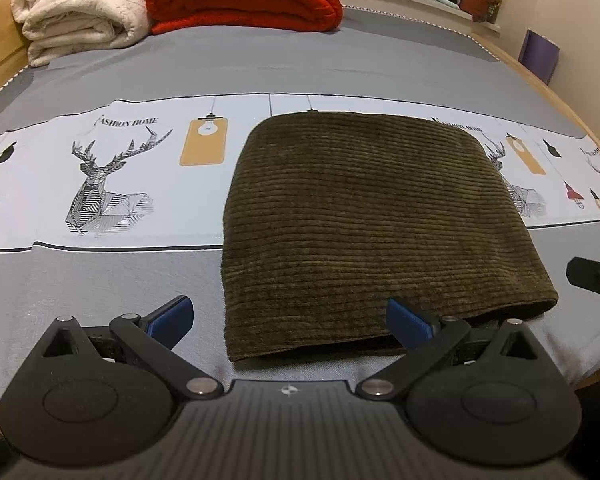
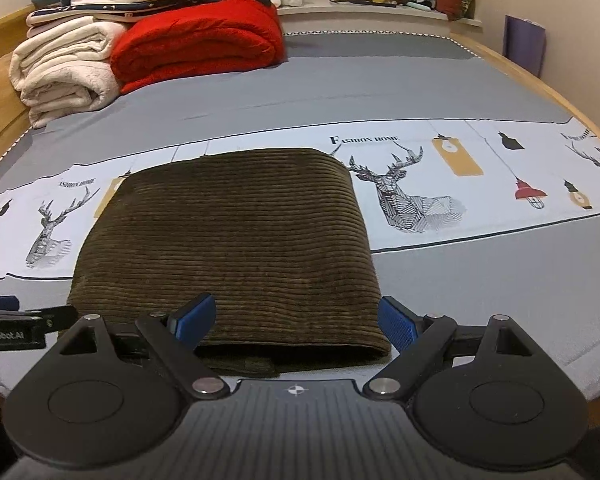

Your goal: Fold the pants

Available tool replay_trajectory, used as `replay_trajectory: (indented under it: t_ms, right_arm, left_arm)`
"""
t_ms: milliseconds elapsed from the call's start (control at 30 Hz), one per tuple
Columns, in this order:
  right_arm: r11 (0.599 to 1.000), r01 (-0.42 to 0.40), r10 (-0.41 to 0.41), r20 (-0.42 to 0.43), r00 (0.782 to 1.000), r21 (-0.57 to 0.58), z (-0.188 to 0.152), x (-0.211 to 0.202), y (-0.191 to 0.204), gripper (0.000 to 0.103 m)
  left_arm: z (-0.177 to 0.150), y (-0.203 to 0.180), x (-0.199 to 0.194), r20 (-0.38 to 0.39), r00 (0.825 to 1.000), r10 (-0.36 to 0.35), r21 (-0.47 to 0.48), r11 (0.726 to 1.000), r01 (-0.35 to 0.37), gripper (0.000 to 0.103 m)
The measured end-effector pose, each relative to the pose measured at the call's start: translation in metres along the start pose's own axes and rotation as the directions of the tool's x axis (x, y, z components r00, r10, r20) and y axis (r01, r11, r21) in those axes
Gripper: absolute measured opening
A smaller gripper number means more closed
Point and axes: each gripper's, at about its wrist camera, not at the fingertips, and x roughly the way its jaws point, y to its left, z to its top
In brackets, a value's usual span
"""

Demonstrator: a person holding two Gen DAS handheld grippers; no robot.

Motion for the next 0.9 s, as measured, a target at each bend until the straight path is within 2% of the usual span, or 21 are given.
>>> replay_trajectory:
  t_ms: [900]
  right_arm:
    - [1.0,-0.011,0.01,-0.039,0.999,-0.022,-0.002,0.012,0.006,0.09]
  left_arm:
    - [0.003,-0.005,0.006,-0.002,0.999,-0.034,0.022,0.999,0.034,0.103]
